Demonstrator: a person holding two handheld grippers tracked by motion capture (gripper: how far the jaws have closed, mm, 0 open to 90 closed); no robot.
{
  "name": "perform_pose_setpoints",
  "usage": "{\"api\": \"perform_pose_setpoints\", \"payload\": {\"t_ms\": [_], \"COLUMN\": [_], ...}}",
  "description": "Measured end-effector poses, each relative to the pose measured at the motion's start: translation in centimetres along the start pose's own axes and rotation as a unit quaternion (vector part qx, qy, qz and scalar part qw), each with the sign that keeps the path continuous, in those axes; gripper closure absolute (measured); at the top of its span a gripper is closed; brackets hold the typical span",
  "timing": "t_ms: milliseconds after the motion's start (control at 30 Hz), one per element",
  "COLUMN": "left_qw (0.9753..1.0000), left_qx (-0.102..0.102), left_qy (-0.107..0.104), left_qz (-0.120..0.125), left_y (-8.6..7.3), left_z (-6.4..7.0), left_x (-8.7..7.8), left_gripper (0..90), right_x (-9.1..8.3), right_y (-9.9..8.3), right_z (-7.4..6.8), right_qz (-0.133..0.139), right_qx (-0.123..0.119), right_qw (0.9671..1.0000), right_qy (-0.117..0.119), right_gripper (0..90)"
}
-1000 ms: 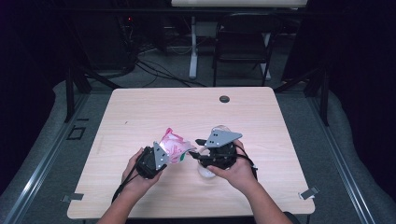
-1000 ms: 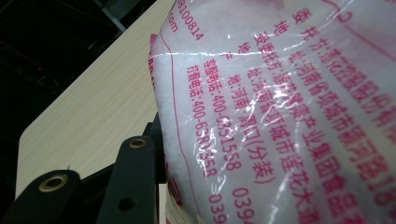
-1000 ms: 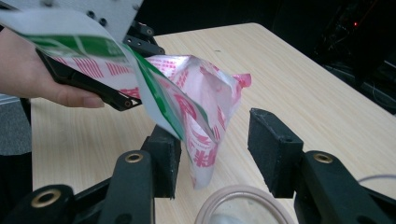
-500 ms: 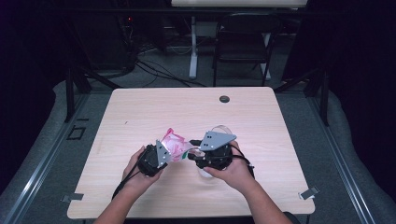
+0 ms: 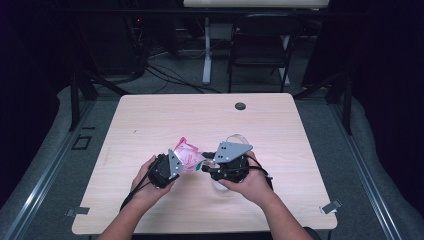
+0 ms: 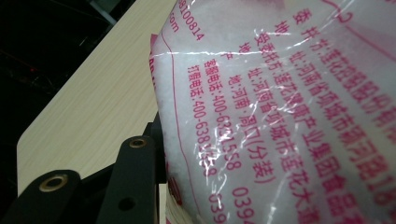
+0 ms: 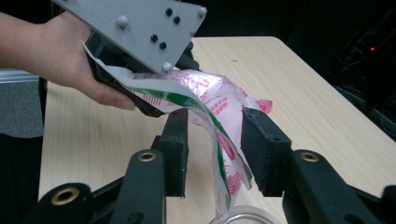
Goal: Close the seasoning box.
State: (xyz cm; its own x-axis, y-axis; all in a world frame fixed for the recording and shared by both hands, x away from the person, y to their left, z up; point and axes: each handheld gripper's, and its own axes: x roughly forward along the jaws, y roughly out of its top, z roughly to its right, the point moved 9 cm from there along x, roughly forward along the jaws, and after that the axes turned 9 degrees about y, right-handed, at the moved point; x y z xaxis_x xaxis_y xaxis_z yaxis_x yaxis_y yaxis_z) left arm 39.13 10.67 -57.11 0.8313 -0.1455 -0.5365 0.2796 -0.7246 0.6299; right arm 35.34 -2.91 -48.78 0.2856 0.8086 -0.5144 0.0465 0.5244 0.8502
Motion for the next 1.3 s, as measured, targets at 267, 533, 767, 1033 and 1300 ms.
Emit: {"api": "perform_pose_setpoints", "payload": {"t_ms": [267,533,767,1033,1300], "left_qw": [0.9998,0.9992,0.9985,0.9978,0.997], "left_qx": [0.013,0.029,0.04,0.047,0.058], "left_qy": [0.003,0.016,0.027,0.034,0.041], "left_qz": [0.017,0.021,0.025,0.03,0.032], "left_y": [1.0,1.1,1.2,1.3,1.5], "left_z": [0.4,0.4,0.5,0.5,0.7], "left_x": [-0.4,-0.5,-0.5,-0.4,-0.4], "left_gripper": [60.3,60.3,60.4,60.4,60.5], "right_x": [0.1,0.2,0.2,0.2,0.1], "right_y": [-0.8,-1.3,-1.6,-2.0,-2.4], "right_z": [0.1,0.0,0.0,-0.1,-0.1], "right_qz": [-0.008,-0.024,-0.029,-0.03,-0.03], "right_qx": [0.016,0.022,0.056,0.095,0.136], "right_qw": [0.9998,0.9993,0.9977,0.9942,0.9886], "right_qy": [0.008,0.016,0.026,0.039,0.057], "right_gripper": [68.9,78.8,87.0,90.0,90.0]}}
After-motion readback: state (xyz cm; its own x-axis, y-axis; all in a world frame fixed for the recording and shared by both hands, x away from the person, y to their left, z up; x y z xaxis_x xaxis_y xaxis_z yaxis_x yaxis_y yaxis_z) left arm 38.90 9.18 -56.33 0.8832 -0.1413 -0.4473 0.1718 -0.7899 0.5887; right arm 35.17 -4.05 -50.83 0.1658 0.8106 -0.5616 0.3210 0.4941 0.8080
